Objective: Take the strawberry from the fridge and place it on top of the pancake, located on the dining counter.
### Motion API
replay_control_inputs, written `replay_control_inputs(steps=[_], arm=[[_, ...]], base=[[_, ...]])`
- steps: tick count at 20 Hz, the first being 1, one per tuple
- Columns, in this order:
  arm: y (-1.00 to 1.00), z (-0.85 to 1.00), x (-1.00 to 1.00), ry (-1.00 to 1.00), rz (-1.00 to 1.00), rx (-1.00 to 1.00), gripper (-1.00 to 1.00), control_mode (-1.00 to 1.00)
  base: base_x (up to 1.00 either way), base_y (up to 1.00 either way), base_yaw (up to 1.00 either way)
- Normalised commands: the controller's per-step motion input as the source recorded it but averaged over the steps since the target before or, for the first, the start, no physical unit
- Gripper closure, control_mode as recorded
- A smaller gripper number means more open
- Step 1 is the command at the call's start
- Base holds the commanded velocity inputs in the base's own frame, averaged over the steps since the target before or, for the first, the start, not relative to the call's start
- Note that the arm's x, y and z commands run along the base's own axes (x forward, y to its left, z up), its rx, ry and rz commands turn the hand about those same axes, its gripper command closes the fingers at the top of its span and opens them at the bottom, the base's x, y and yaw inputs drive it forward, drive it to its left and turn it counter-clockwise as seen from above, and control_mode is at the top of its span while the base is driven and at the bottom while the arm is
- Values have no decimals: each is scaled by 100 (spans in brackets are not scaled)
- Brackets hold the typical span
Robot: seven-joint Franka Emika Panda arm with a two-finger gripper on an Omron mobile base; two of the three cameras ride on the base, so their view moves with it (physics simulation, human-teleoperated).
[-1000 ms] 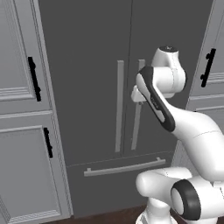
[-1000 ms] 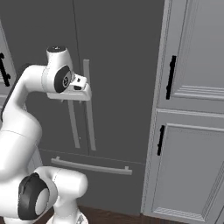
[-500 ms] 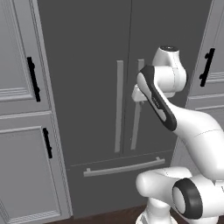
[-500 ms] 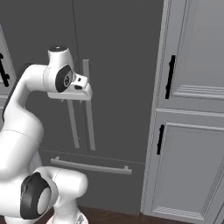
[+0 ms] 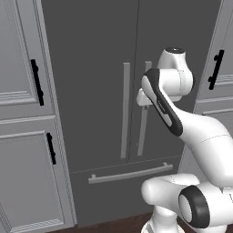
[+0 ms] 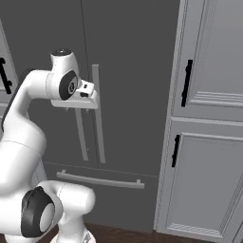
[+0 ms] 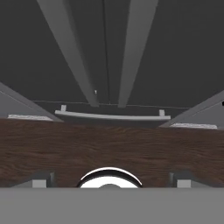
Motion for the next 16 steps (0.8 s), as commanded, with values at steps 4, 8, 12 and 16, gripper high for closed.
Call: replay_control_inputs(steps=[4, 8, 12, 16], arm=[[0, 0, 0, 0, 0, 0, -100, 100], [0, 0, 0, 0, 0, 0, -100, 100], [0, 0, 0, 0, 0, 0, -100, 100], [0, 0, 0, 0, 0, 0, -100, 100]], base=[[-46, 13, 0], [-45, 15, 0], [-46, 17, 0], [-41, 28, 0]])
